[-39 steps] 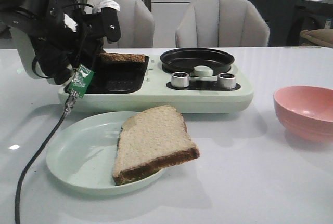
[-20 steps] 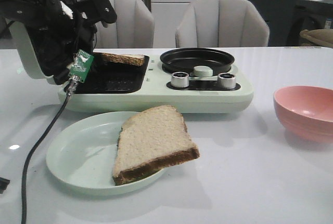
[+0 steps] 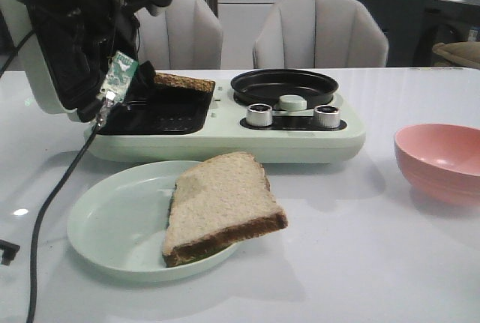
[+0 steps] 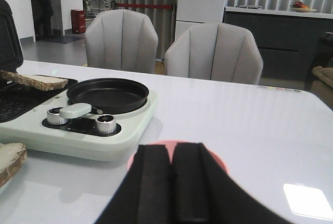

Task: Make breakfast with bread and shrimp
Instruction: 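Lower the bread into the sandwich maker tray and open the left gripper, then withdraw the left gripper up and away from the sandwich maker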

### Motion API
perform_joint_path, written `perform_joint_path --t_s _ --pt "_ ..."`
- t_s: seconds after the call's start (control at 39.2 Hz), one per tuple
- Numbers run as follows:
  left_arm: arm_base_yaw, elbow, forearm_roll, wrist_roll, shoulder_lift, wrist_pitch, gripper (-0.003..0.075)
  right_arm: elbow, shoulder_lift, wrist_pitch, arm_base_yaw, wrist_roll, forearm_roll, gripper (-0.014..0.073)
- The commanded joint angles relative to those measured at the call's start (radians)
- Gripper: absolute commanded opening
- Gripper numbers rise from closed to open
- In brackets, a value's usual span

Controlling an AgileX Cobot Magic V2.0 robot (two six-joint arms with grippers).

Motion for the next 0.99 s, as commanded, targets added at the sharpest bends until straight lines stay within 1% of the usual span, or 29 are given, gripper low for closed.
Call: perform_joint_path --t_s 0.0,0.2,0.38,0.54,0.71,0.82,0.87,0.97 --pt "-0.012 -0.027 -0.041 -0.002 -0.102 -0.023 0.0583 -0.017 -0.021 -0.073 -0.007 -0.003 -0.009 0.0118" --pt "-0.019 -0.027 -0.098 -0.002 -0.141 0.045 0.0583 -0.017 -0.021 -0.073 -0.007 -0.003 -0.009 0.0118" --pt "-0.024 -0.025 -0.101 -0.002 -0.192 0.118 0.0583 -0.017 -0.021 -0.073 -0.007 -0.003 -0.009 0.0118" --pt "-0.035 -0.025 -0.143 -0.002 -0.275 0.125 0.0583 -0.017 -0.021 -0.073 -0.007 -0.003 -0.009 0.0118" --pt "-0.041 -0.023 -0.17 -0.002 -0.381 0.195 0.0583 -0.017 -0.021 -0.073 -0.007 -0.003 -0.009 0.0118" --pt "-0.041 0.001 -0.197 0.0 -0.446 0.202 0.0583 -0.017 -0.021 -0.073 -0.007 -0.003 -0.009 0.0118" --pt "-0.041 0.026 -0.222 0.012 -0.484 0.196 0.0583 -0.017 -0.021 -0.073 -0.007 -0.003 -0.009 0.0118" --pt "-0.041 0.083 -0.292 0.099 -0.574 0.186 0.0583 -0.017 -0.021 -0.073 -0.007 -0.003 -0.009 0.0118"
